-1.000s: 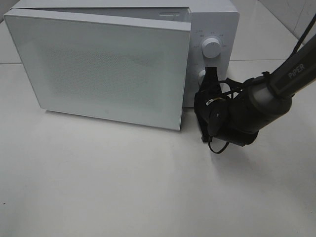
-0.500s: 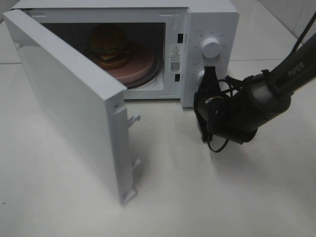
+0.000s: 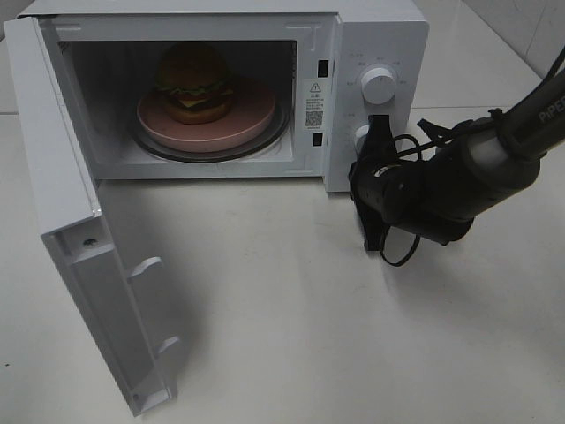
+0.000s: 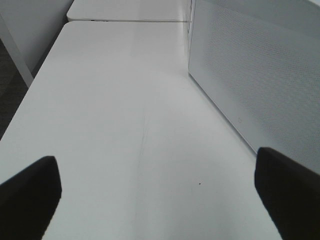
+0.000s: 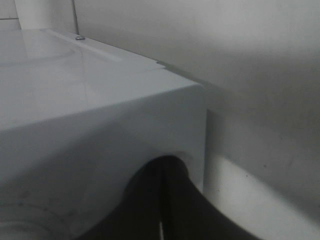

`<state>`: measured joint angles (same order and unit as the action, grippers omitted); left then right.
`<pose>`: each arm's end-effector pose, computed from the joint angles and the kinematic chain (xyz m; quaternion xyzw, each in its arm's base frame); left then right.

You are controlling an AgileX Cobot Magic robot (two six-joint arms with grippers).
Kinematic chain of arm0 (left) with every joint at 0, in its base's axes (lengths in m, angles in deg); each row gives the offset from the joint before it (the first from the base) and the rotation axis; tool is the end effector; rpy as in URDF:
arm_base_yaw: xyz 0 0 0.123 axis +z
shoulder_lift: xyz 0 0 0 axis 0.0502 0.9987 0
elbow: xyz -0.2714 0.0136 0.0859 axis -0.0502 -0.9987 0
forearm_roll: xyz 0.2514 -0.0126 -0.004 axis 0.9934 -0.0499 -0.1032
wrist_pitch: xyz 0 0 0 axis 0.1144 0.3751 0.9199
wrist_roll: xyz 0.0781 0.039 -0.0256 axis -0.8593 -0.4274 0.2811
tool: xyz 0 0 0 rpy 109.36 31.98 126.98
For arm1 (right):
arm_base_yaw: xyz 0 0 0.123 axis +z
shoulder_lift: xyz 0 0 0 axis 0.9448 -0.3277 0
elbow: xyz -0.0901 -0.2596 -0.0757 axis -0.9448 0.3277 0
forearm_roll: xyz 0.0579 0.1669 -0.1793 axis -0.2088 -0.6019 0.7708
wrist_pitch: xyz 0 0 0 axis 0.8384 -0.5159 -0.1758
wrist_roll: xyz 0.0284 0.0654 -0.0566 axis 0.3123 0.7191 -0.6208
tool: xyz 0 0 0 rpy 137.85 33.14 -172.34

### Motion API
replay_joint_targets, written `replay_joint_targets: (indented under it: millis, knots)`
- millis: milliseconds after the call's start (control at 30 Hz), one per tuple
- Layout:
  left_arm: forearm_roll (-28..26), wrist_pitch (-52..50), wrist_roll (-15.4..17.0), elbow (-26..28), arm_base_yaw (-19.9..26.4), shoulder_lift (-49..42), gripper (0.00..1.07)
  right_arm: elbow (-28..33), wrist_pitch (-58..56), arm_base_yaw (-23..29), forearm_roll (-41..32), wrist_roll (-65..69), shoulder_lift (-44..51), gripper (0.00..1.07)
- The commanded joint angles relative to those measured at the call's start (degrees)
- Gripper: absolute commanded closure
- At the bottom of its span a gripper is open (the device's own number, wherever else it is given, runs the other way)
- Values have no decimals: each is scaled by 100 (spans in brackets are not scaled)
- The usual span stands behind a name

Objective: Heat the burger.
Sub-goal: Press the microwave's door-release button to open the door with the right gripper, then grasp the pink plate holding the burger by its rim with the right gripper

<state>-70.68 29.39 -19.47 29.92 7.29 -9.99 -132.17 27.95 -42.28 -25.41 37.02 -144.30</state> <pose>-0.0049 -0.0046 0.2791 -0.0130 0.8474 0.0056 0.5308 0.3569 0.1501 0.0912 0.6023 0.6026 0.3692 0.3711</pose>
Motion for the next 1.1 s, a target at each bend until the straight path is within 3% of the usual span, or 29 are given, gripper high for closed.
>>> replay_joint_targets:
  millis: [33,633,967,1100]
  knots:
    - [-11,-40,0,-23,-34,-120,6,109,498,-103,212,-52,281,107]
    - [-11,-40,0,-23,-34,-120,6,1077,-510,-103,934,-63,1261,107]
    - [-11,-40,0,-23,-34,-120,6,1438,-1845,-103,2315,-550,2040,107]
    - [-11,-40,0,-23,-34,-120,6,1438,-2412,-103,2338,-1243,2200,107]
